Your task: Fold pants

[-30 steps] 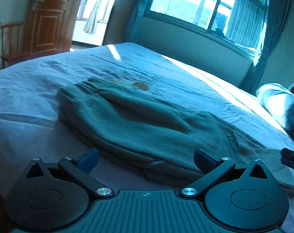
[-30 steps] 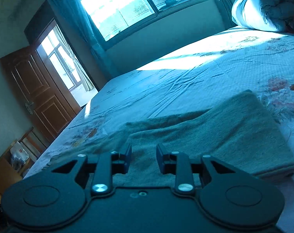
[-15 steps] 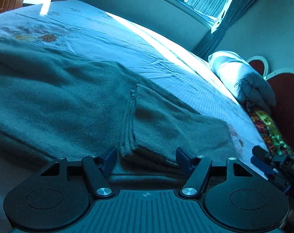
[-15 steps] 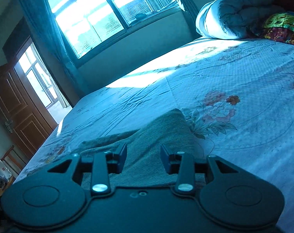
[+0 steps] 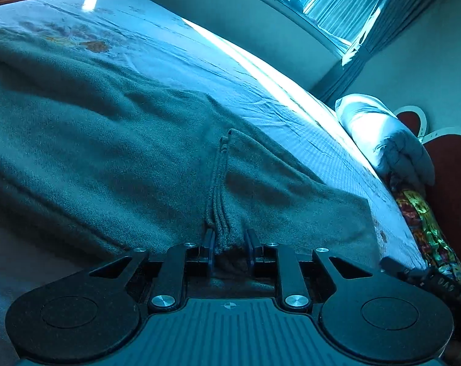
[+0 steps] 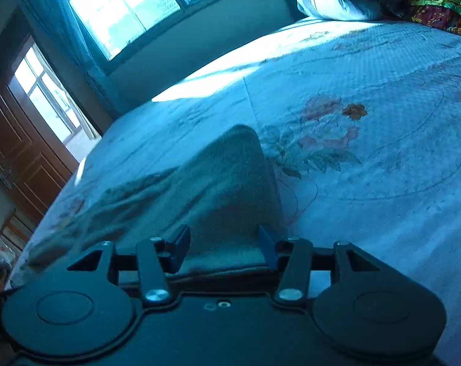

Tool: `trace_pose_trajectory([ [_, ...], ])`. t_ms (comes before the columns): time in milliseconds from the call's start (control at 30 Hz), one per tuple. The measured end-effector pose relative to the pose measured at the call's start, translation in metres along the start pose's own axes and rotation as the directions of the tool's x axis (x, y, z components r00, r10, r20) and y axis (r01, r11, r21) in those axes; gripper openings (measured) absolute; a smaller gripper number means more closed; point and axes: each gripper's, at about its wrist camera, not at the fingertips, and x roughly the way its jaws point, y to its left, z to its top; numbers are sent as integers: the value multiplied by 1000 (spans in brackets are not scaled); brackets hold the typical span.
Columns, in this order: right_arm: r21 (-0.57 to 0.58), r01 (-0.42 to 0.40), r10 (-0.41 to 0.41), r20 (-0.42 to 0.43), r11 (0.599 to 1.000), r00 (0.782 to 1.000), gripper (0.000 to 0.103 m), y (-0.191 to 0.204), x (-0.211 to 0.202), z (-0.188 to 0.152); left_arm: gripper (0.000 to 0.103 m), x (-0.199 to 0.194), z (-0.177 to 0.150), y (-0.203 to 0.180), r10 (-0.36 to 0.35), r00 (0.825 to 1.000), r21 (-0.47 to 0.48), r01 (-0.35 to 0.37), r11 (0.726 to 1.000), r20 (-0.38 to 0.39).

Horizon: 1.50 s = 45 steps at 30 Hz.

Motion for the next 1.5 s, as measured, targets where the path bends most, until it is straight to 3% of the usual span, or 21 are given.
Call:
trace_pose_trajectory([
  [67,-11,-5,6,61,1000,998,41,4,-11,1,24,-6,5,-6,5,1000,19,-5,1000,3],
  [133,-18,-57,59,141,998,988,43,10,-24,11,39,-17,10,-9,31,999,64,-34,997,37],
  [167,-32,-73,77,156,997,985,44,15,-25,19,41,-20,11,-9,43,998,82,-47,996,47],
  [233,-44,-102,108,151,994,983,45,24,-14,40,46,-27,18,-4,48,997,96,-54,994,68],
  [333,-37,-65,69,122,997,990,45,28,24,66,52,-31,25,13,89,993,84,-95,992,76],
  [400,4,-12,12,1,1000,1000,51,20,64,74,52,-37,29,31,118,990,57,-123,991,79],
  [433,25,25,-23,-78,999,997,51,13,84,72,52,-40,30,38,127,988,52,-131,990,86],
  [667,-64,-55,62,98,996,993,56,45,21,32,55,-74,45,89,225,962,13,-230,973,158],
  [733,-104,-73,83,99,992,992,59,56,10,17,63,-88,47,108,256,949,-13,-258,966,184],
  [833,-128,-103,115,86,986,990,59,70,2,0,65,-100,53,140,286,937,-73,-277,958,199],
  [1000,-144,-106,116,65,984,991,58,87,0,-6,65,-104,66,187,232,951,-243,-180,953,204],
  [1167,-164,-90,104,74,982,992,58,97,-2,-6,67,-111,55,201,231,946,-293,-160,943,229],
  [1300,-201,-98,114,69,975,991,59,111,1,-13,70,-91,61,231,218,951,-329,-138,934,222],
  [1400,-284,-92,110,47,954,993,59,131,6,-25,70,-67,80,255,177,960,-342,-95,935,217],
  [1500,-358,-87,105,31,930,994,59,149,12,-35,80,-51,95,269,104,965,-357,-12,934,241],
])
